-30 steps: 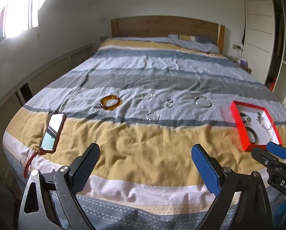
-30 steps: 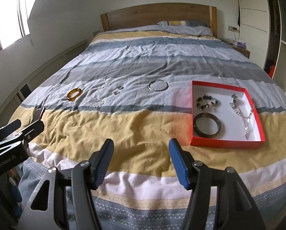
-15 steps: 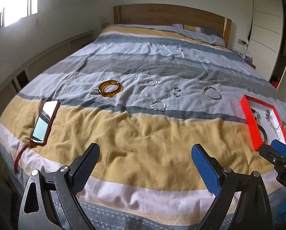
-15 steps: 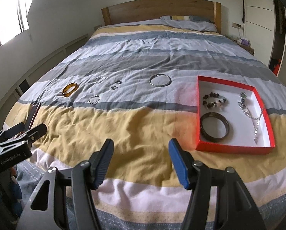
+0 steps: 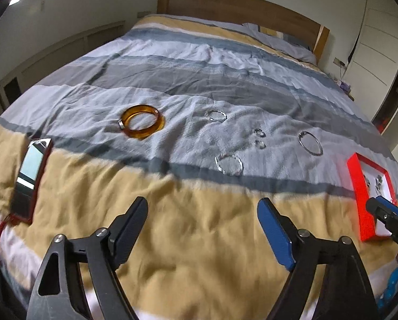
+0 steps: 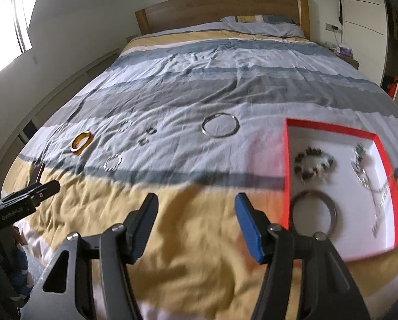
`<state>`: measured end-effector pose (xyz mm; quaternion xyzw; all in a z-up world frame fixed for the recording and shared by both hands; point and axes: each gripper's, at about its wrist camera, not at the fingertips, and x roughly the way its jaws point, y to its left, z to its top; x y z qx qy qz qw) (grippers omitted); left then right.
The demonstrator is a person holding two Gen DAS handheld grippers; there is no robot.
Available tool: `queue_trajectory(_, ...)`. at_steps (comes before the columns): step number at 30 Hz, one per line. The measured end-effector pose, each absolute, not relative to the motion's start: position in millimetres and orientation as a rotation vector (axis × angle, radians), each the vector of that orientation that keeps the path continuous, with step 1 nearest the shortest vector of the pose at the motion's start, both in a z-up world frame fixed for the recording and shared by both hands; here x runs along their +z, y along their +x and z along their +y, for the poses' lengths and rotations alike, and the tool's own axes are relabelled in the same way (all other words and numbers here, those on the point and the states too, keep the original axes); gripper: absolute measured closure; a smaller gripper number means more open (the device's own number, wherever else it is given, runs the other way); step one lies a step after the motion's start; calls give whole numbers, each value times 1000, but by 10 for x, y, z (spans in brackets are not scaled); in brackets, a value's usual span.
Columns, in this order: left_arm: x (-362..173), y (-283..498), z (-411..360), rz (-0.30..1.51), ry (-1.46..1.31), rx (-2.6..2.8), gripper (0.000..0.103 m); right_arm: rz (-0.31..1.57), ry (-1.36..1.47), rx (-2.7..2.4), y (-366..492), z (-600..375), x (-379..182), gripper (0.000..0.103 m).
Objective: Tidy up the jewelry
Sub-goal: 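Move both tools toward the silver hoop and twisted silver bracelet, then grasp the large silver hoop with the right tool while the left grasps the twisted silver bracelet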
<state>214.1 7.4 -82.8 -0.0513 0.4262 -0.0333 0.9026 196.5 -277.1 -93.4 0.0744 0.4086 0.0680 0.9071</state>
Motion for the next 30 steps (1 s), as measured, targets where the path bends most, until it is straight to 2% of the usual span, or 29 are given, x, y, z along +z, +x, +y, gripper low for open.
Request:
queue_trajectory(9, -1187, 2854, -69, 959, -121, -121, 38, 860, 165, 115, 2786, -2908, -1124, 45)
queue_trajectory(19, -1531, 3118, -54, 994, -136, -137, 41, 923, 167, 120, 3589, -2896, -1488, 45)
queue_trajectory(28, -1589, 3170, -122, 972, -91, -127, 45, 908, 179, 160, 3749, -2781, -1553, 45)
queue_trajectory(30, -1596, 3179, -130, 968, -86, -126, 48, 892, 170, 192, 3758, -2720, -1548, 45)
